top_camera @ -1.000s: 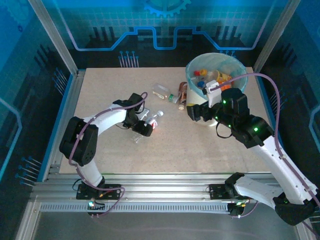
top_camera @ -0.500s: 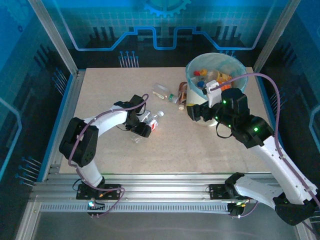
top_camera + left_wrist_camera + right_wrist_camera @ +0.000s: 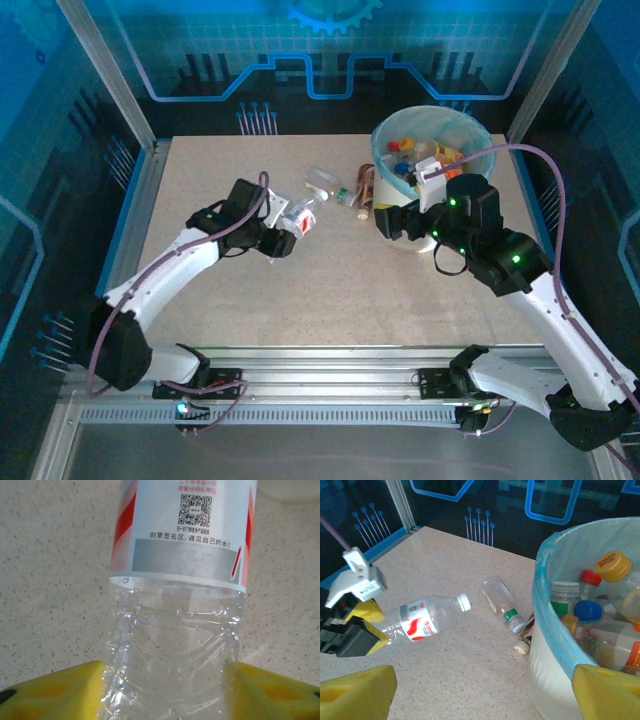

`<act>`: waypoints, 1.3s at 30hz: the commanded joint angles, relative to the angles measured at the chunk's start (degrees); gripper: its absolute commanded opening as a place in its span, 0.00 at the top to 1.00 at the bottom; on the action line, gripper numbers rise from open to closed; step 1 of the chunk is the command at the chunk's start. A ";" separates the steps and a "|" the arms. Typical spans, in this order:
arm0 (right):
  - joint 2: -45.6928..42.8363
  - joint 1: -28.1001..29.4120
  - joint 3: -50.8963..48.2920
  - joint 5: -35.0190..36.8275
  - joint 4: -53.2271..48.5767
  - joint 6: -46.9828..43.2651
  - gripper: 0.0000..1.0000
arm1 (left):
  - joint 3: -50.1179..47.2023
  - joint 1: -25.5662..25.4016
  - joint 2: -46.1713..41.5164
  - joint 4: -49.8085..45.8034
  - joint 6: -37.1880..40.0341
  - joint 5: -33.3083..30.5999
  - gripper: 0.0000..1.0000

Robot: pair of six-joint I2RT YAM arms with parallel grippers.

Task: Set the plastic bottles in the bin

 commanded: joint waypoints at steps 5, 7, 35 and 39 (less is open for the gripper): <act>-0.08 -0.28 3.26 -4.25 0.99 3.48 0.08 | -3.56 -0.27 -12.95 10.11 -0.88 5.20 0.41; -0.08 -0.29 3.47 -7.19 2.21 5.04 0.08 | -5.55 -0.30 -17.13 15.22 -2.07 7.39 0.40; 16.51 12.94 12.28 -15.53 22.34 24.00 0.08 | -7.43 -5.02 -27.00 34.58 -7.87 15.51 0.41; 17.60 14.44 12.99 -14.36 22.61 24.05 0.08 | -7.49 -6.01 -27.01 34.25 -7.27 14.75 0.41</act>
